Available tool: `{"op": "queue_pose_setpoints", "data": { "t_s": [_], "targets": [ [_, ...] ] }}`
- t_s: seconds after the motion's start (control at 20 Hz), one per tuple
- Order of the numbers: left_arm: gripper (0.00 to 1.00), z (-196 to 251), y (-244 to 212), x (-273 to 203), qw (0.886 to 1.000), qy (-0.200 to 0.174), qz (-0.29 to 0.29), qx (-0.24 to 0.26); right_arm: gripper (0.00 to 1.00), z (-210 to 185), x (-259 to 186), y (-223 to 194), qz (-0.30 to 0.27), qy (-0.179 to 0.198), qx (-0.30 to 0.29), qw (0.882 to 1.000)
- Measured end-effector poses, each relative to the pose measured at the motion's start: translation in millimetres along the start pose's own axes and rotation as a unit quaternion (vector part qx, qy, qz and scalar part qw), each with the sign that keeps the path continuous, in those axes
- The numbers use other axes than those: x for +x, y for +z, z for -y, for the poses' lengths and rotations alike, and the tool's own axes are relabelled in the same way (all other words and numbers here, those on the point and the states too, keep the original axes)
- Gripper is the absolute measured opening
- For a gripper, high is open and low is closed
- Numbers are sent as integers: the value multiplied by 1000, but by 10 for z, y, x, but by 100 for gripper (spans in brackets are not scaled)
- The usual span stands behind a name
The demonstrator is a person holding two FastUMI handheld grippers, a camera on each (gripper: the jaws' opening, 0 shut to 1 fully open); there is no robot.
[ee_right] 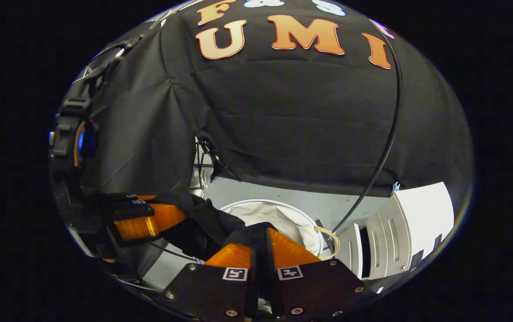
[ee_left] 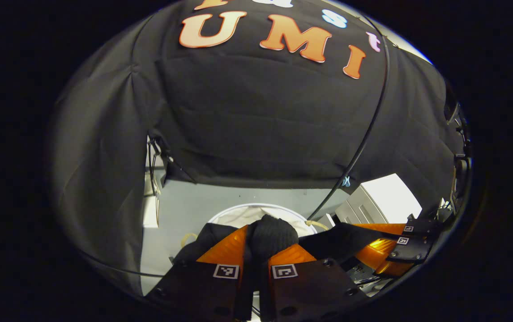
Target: Grasp the clothes on the hanger with both hands and then place them into the laundry hamper below.
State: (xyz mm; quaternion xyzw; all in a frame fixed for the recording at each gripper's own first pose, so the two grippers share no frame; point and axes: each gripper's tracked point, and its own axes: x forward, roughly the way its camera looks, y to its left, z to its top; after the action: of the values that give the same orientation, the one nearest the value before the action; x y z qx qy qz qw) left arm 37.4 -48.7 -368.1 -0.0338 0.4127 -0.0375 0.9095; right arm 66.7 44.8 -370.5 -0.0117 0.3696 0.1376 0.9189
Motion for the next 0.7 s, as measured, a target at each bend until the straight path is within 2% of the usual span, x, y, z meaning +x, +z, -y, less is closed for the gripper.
{"op": "queue_pose_setpoints", "data": {
  "t_s": [0.2,0.3,0.35,0.4,0.6,0.65,0.7],
  "targets": [
    [11,-60,-162,23,999,11,-30,-10,10,-38,41,71,14,12,0,1000],
    [17,-80,-333,59,998,8,-60,-16,10,-14,36,111,17,12,-6,1000],
    [31,-96,-343,76,998,9,-61,-21,11,-34,19,89,13,17,-7,1000],
    [45,-125,-319,111,998,12,-59,-26,24,-48,7,48,9,18,-10,1000],
    [100,-154,-406,111,997,10,-72,-26,52,-69,60,-44,-1,14,-13,1000],
    [98,-198,-427,113,997,14,-74,-26,55,-60,69,-56,-1,11,-13,1000],
    [100,-212,-443,111,997,14,-75,-28,60,-50,67,-62,0,9,-12,1000]
  ]
}}
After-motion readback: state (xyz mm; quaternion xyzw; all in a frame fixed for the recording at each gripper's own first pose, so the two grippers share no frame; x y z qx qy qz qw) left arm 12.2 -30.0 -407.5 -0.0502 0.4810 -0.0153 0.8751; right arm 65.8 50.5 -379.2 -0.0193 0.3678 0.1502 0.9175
